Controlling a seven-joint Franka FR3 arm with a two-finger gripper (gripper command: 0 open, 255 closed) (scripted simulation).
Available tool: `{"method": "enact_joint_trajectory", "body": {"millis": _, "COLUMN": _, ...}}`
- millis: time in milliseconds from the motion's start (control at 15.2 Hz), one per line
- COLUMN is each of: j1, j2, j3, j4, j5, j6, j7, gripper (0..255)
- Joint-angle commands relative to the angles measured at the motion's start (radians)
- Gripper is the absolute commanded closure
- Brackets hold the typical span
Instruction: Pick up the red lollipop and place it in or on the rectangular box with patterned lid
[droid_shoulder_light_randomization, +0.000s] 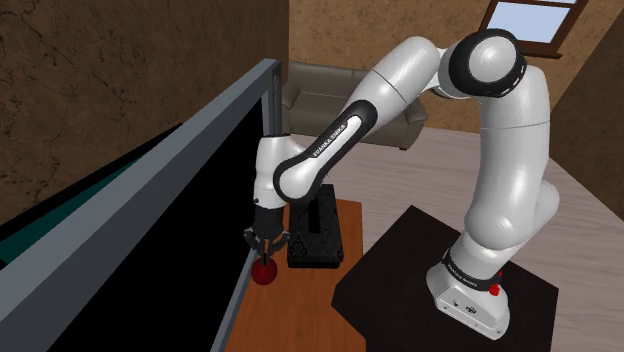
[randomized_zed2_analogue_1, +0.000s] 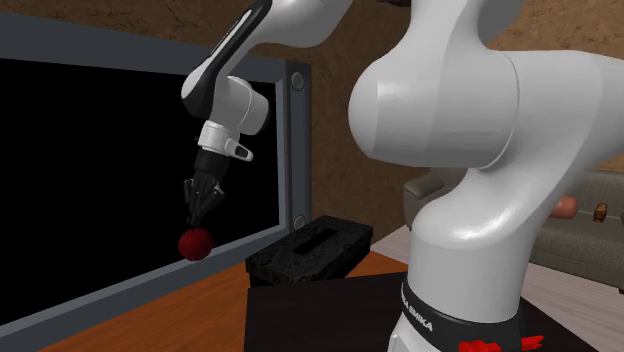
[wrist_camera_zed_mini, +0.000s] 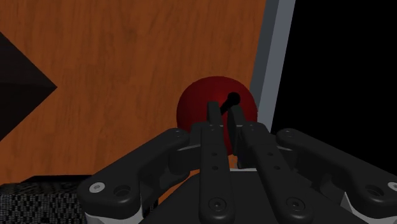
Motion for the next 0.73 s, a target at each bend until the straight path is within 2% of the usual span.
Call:
{"method": "enact_joint_trajectory", "body": {"millis": 0, "j1": -0.066, "j2": -0.027, "j3": 0.02, "j4": -0.027, "j5": 0.02, "j6": -0.016, "j7": -0.052, "gripper": 255}}
{"method": "enact_joint_trajectory", "body": {"millis": 330, "j1": -0.214, "j2": -0.077, "j3": 0.043, "j4": -0.07, "j5": 0.053, "j6": -0.062, "j7": -0.185, "gripper": 255}}
{"method": "enact_joint_trajectory", "body": {"millis": 660, "j1": -0.34, "j2": -0.111, "j3": 0.04, "j4": -0.082, "j5": 0.069, "j6": -0.119, "j7": -0.309, "gripper": 255}}
